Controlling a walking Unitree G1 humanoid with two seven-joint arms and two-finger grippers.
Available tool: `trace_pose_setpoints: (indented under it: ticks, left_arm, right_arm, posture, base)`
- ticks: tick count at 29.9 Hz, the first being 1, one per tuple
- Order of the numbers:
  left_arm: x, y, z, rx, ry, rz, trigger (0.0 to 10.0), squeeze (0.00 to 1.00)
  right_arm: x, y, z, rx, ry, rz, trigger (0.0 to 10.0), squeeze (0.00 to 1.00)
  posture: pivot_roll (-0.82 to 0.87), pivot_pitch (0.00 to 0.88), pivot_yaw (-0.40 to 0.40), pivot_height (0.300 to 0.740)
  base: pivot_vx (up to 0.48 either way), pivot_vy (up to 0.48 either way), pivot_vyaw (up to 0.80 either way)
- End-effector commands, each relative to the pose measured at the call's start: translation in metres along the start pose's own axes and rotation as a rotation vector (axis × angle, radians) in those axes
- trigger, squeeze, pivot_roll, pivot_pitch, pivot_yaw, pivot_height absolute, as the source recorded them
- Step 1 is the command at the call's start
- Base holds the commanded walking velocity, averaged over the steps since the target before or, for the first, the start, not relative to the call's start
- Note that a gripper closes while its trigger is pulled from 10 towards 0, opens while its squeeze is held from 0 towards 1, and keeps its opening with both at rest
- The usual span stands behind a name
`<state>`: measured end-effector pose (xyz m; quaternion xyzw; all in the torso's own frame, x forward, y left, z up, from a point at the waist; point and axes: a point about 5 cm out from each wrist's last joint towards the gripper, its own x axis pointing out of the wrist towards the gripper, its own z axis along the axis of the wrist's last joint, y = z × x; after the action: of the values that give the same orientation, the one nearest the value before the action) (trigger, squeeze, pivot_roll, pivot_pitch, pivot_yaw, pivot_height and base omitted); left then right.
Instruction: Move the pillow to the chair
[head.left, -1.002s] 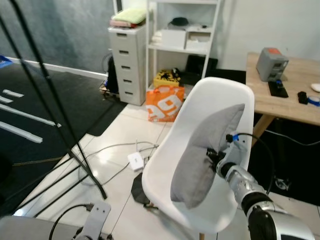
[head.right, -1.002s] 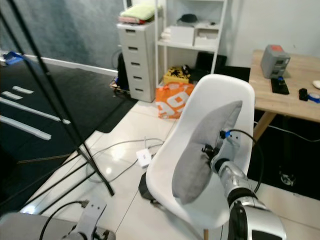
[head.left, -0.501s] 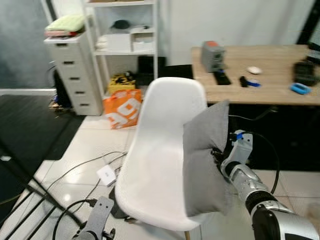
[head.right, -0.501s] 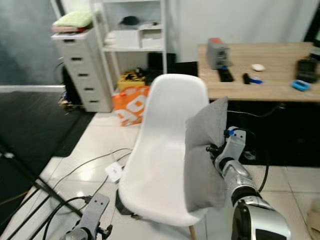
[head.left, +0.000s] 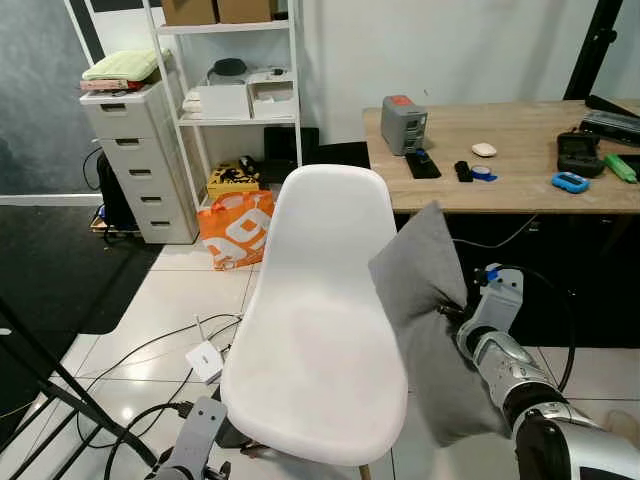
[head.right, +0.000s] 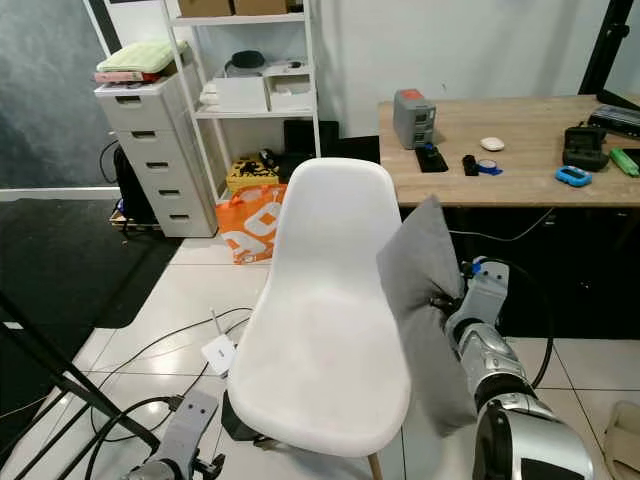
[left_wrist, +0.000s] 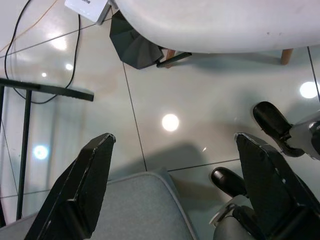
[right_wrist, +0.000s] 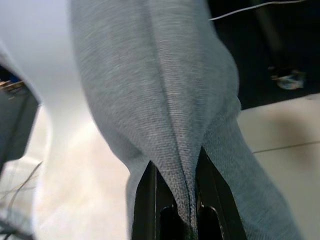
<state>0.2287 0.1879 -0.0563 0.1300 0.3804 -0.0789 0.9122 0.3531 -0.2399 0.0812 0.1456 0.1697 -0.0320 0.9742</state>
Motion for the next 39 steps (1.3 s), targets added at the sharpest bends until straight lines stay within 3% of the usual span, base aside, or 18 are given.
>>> trace_pose_setpoints:
  ticks: [1, 10, 12, 18, 20, 22, 24, 25, 26, 28, 31, 32, 34, 37, 39]
  left_arm:
    - [-0.002, 0.002, -0.007, -0.014, 0.022, 0.004, 10.0, 0.00]
    - [-0.002, 0.003, -0.008, -0.012, 0.026, 0.001, 10.0, 0.00]
    - [-0.002, 0.003, -0.009, -0.009, 0.029, -0.001, 10.0, 0.00]
    - [-0.003, 0.003, -0.009, -0.008, 0.031, -0.002, 10.0, 0.00]
    - [-0.003, 0.004, -0.010, -0.008, 0.031, -0.003, 10.0, 0.00]
    - [-0.003, 0.004, -0.010, -0.008, 0.031, -0.003, 10.0, 0.00]
    - [-0.003, 0.004, -0.010, -0.010, 0.031, -0.003, 10.0, 0.00]
    - [-0.003, 0.004, -0.010, -0.010, 0.031, -0.003, 10.0, 0.00]
    - [-0.003, 0.004, -0.010, -0.012, 0.031, -0.003, 10.0, 0.00]
    - [-0.003, 0.004, -0.010, -0.012, 0.031, -0.003, 10.0, 0.00]
    - [-0.003, 0.005, -0.010, -0.012, 0.031, -0.003, 10.0, 0.00]
    - [-0.003, 0.005, -0.010, -0.013, 0.031, -0.002, 10.0, 0.00]
    - [-0.003, 0.005, -0.010, -0.013, 0.031, -0.002, 10.0, 0.00]
    - [-0.003, 0.005, -0.010, -0.016, 0.030, 0.000, 10.0, 0.00]
    - [-0.003, 0.006, -0.010, -0.016, 0.030, 0.001, 10.0, 0.00]
  right_arm:
    - [0.005, 0.013, 0.018, 0.016, -0.059, 0.063, 10.0, 0.00]
    - [0.006, 0.041, 0.007, -0.046, 0.017, 0.309, 10.0, 0.00]
    - [0.004, 0.052, 0.003, -0.107, 0.061, 0.462, 10.0, 0.00]
    - [0.001, 0.050, 0.003, -0.224, 0.129, 0.551, 10.0, 0.00]
    - [-0.002, 0.036, 0.005, -0.336, 0.210, 0.541, 10.0, 0.00]
    - [-0.002, 0.036, 0.005, -0.336, 0.210, 0.541, 10.0, 0.00]
    - [-0.006, 0.011, 0.016, -0.524, 0.294, 0.466, 10.0, 0.00]
    - [-0.006, 0.011, 0.016, -0.524, 0.294, 0.466, 10.0, 0.00]
    - [-0.008, -0.010, 0.030, -0.693, 0.324, 0.318, 10.0, 0.00]
    - [-0.009, -0.023, 0.039, -0.798, 0.316, 0.184, 10.0, 0.00]
    - [-0.009, -0.027, 0.043, -0.832, 0.306, 0.135, 10.0, 0.00]
    - [-0.009, -0.031, 0.047, -0.819, 0.268, 0.057, 10.0, 0.00]
    - [-0.009, -0.031, 0.047, -0.819, 0.268, 0.057, 10.0, 0.00]
    - [-0.009, -0.036, 0.052, -0.786, 0.217, -0.042, 10.0, 0.00]
    - [-0.008, -0.037, 0.055, -0.695, 0.152, -0.102, 10.0, 0.00]
  posture:
    - [-0.21, 0.044, 0.048, 0.710]
    - [-0.22, 0.037, 0.057, 0.680]
    - [-0.22, 0.034, 0.061, 0.665]
    - [-0.22, 0.034, 0.063, 0.650]
    - [-0.22, 0.036, 0.065, 0.640]
    - [-0.22, 0.036, 0.065, 0.640]
    - [-0.22, 0.042, 0.065, 0.630]
    - [-0.22, 0.042, 0.065, 0.630]
    - [-0.22, 0.047, 0.066, 0.620]
    - [-0.22, 0.048, 0.066, 0.610]
    - [-0.22, 0.048, 0.066, 0.605]
    - [-0.22, 0.052, 0.065, 0.600]
    - [-0.22, 0.052, 0.065, 0.600]
    - [-0.21, 0.054, 0.067, 0.590]
    - [-0.21, 0.058, 0.075, 0.580]
  base:
    - [0.000, 0.000, 0.00]
    - [0.000, 0.000, 0.00]
    - [0.000, 0.000, 0.00]
    - [0.000, 0.000, 0.00]
    - [0.000, 0.000, 0.00]
    - [0.000, 0.000, 0.00]
    - [0.000, 0.000, 0.00]
    - [0.000, 0.000, 0.00]
    - [0.000, 0.000, 0.00]
    - [0.000, 0.000, 0.00]
    - [0.000, 0.000, 0.00]
    - [0.000, 0.000, 0.00]
    - [0.000, 0.000, 0.00]
    - [0.000, 0.000, 0.00]
    - [0.000, 0.000, 0.00]
